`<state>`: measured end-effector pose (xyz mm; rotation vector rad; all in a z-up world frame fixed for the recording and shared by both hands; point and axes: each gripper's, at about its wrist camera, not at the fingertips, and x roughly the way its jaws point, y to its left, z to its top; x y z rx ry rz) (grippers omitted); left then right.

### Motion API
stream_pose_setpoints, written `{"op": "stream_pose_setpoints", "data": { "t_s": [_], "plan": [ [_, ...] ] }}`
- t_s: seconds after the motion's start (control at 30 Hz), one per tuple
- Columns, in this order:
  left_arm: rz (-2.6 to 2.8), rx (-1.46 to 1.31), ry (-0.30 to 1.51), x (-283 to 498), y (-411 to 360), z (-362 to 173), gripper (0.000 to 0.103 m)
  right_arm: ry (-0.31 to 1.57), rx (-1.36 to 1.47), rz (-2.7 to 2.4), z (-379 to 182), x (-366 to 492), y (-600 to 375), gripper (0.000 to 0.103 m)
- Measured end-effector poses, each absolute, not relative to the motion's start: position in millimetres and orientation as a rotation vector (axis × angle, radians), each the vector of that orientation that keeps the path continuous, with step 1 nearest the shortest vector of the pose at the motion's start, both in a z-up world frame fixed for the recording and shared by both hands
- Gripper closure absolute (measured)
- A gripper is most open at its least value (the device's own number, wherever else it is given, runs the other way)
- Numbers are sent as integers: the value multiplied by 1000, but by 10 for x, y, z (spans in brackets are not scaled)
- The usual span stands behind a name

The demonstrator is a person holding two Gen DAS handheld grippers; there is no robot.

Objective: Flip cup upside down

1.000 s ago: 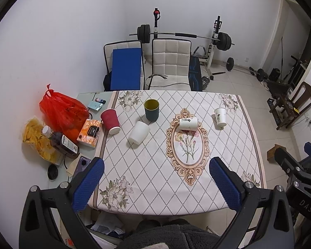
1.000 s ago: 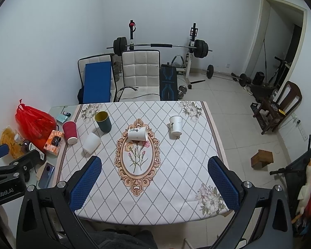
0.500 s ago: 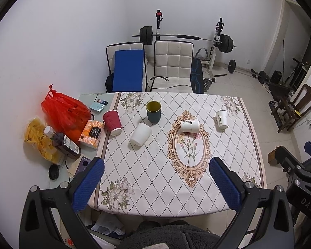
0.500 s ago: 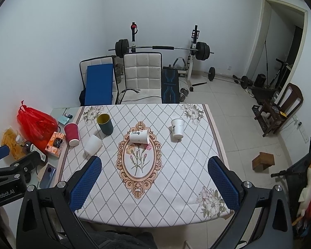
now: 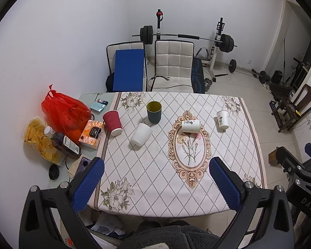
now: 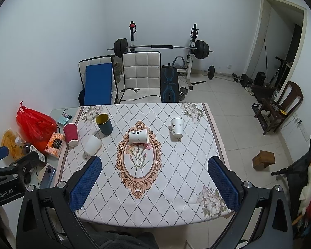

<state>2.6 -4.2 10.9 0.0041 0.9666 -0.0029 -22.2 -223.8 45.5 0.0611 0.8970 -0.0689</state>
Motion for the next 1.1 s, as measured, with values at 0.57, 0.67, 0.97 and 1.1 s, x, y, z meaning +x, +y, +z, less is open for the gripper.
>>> {"op": "stream_pose_setpoints", "data": {
  "t_s": [0.57,0.67,0.97,1.1],
  "plan": [
    [-4,8,967,55,-62,96,0,898,72,-67,443,-208,-2266,0],
    [-3,11,964,74,-70,91,0,896,77,-64,444,-206,-2277,0],
    [29,17,953,122,-96,72,0,905,99,-48,423,-186,-2346,0],
    [93,28,961,244,-37,-101,0,933,121,-32,264,-90,-2396,0]
  ]
}}
